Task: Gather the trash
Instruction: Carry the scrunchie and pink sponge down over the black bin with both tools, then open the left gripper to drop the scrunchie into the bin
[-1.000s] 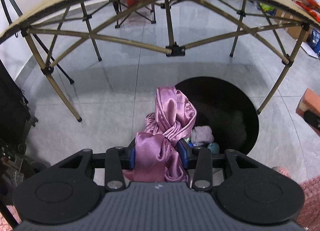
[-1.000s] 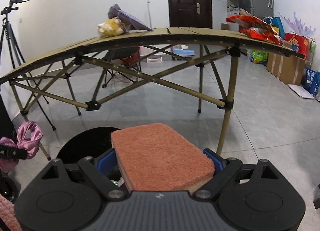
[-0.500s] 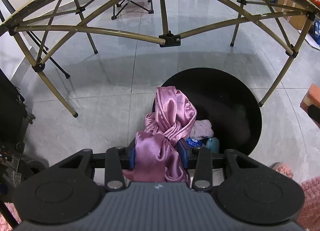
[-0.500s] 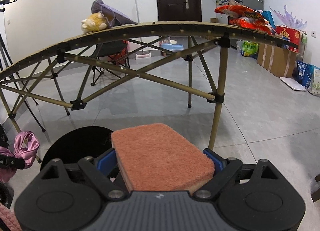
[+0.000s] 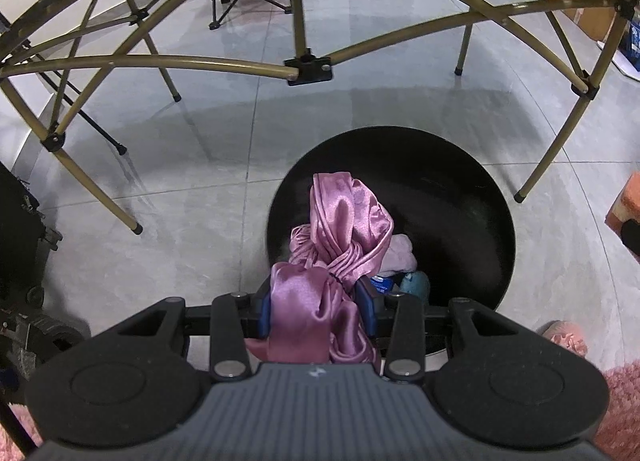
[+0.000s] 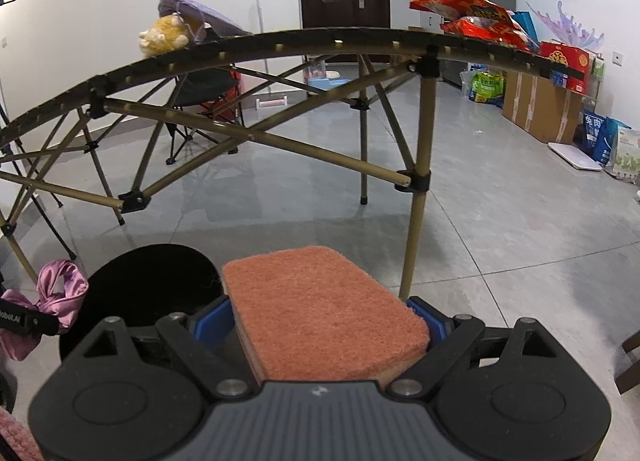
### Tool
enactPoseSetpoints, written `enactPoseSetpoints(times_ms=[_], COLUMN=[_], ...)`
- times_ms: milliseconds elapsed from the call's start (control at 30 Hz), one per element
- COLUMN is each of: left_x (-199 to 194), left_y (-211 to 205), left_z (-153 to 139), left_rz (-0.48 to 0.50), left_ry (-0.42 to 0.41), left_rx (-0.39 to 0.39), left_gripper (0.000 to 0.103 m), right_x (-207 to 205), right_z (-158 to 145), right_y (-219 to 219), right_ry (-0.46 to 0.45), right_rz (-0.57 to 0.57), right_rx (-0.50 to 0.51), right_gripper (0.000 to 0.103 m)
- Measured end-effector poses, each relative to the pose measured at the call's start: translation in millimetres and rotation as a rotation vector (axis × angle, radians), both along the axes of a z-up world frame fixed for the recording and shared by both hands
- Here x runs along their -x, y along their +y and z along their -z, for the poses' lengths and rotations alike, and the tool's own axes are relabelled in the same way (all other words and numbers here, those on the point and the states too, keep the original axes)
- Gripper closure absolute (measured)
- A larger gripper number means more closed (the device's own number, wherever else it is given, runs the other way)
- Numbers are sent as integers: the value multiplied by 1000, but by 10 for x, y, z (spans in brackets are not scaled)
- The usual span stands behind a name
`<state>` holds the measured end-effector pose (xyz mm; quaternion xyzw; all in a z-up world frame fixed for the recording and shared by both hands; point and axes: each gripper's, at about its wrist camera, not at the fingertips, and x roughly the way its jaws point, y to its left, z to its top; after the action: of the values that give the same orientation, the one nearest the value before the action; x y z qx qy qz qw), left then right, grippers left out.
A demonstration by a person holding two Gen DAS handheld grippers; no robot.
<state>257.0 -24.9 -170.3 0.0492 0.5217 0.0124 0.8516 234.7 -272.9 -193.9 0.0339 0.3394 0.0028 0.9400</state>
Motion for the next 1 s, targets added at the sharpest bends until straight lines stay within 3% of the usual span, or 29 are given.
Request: enactPoseSetpoints(times_ms=[467,1000], left_x=[-255,-532], left_y=[-316,-466], left_z=[156,412], left_rz=[1,-78], left_ry=[60,155], left_rx=[-14,-12], left_gripper=[62,62], right_x=[-41,-56], right_z=[131,211], right_y=[-179,-262], right_ry=[37,60], right_rz=[57,98], right_rx=[3,6], right_gripper=[12,12])
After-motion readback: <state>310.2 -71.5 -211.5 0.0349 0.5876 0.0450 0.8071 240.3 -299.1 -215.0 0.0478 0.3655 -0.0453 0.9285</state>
